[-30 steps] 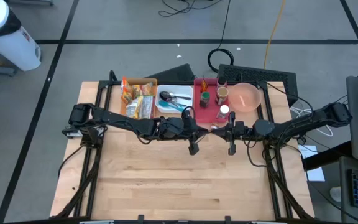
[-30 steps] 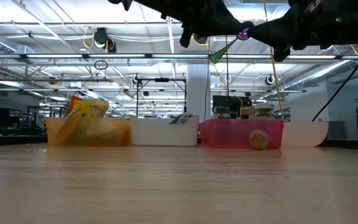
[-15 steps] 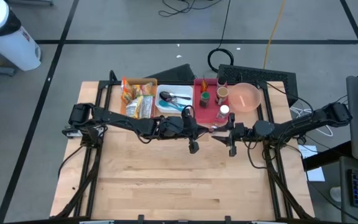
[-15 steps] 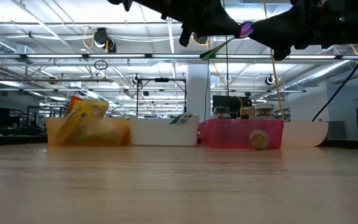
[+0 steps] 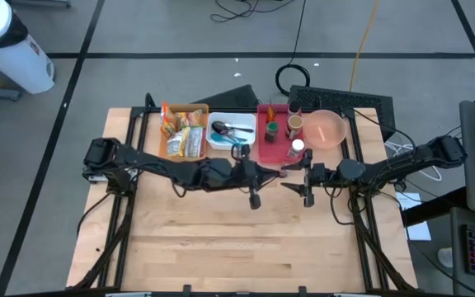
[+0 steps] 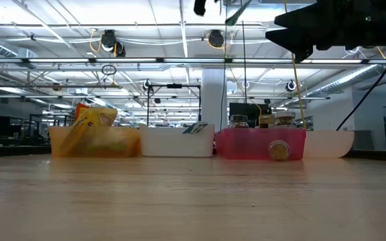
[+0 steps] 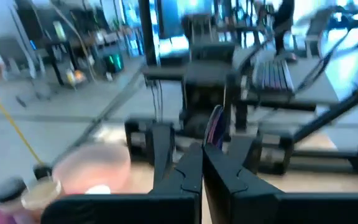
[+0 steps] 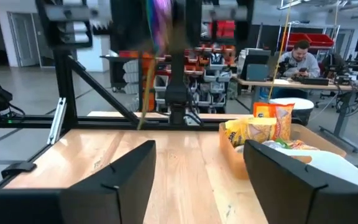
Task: Pick & Place Food Item
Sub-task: Put the purple spoon into the white bin
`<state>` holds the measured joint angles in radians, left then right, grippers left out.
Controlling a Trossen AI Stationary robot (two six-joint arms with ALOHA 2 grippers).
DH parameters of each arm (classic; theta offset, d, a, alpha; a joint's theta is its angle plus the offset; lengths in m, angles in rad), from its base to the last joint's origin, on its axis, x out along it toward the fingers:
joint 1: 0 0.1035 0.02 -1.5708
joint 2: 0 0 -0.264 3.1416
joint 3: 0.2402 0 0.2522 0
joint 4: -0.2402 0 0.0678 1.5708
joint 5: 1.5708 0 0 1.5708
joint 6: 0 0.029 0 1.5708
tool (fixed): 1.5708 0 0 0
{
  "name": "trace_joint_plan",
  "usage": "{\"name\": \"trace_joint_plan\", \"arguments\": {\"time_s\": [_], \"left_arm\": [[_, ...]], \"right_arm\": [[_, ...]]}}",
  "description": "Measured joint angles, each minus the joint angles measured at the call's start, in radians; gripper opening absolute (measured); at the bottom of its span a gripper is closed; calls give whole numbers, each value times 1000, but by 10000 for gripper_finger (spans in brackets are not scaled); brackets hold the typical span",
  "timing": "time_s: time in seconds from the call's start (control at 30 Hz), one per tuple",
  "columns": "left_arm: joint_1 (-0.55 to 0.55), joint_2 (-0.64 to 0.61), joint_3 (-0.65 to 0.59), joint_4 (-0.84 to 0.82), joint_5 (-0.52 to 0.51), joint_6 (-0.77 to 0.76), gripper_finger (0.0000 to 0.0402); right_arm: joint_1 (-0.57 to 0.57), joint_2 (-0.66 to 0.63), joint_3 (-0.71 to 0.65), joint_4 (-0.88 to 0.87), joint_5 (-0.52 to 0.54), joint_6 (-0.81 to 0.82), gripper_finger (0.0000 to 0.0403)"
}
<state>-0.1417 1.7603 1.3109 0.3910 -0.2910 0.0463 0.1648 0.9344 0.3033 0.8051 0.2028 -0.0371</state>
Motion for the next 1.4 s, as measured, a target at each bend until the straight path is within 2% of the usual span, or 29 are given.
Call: {"name": "trace_joint_plan", "arguments": {"time_s": [0.1, 0.23, 0.47, 0.67, 0.8, 1.17, 1.3, 1.4], "left_arm": [[-20, 0, 0, 110, -55, 52, 2], [-31, 7, 1, 230, -62, 108, 2], [-38, 19, 1, 361, -60, 171, 1], [-28, 78, 1, 491, 15, 196, 1], [-16, 123, 1, 553, 30, 196, 1], [10, 183, 1, 682, 91, 168, 1], [11, 182, 1, 684, 90, 173, 1], [11, 182, 1, 685, 90, 174, 2]], "right_arm": [[5, 16, 0, 18, -24, -2, 239], [32, 68, -1, 110, -32, -30, 235], [102, 193, -1, 435, -24, -168, 235], [97, 290, -1, 556, -21, -182, 232], [96, 341, -1, 634, -21, -181, 228], [88, 389, 0, 687, 34, -154, 218], [71, 389, 0, 680, 32, -123, 192], [64, 389, 0, 668, 31, -118, 156]]}}
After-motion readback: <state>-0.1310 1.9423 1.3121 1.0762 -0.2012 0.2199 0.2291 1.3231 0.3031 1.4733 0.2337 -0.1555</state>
